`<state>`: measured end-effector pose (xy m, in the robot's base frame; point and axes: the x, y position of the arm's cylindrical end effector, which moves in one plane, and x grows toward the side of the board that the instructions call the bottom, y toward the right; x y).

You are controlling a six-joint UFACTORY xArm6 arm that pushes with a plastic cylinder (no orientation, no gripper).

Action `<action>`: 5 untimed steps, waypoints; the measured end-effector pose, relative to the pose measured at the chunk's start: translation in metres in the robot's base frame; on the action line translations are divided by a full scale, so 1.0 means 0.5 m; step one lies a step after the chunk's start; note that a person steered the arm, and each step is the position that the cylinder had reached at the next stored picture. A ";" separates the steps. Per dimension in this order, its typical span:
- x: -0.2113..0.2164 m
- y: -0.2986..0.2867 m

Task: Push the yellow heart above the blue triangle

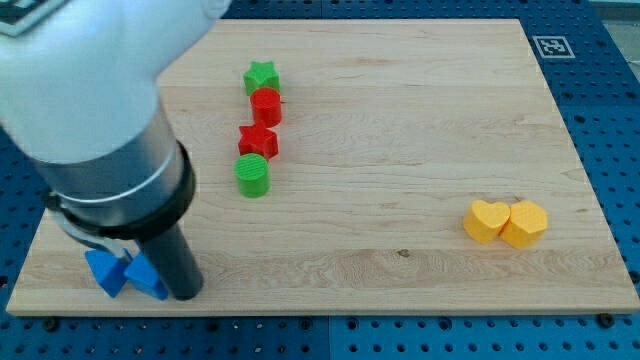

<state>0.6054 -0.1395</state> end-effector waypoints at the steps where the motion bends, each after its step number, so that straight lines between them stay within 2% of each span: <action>1: 0.000 0.018; 2: 0.024 0.192; 3: 0.027 0.302; 5: 0.007 0.798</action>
<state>0.6088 0.2597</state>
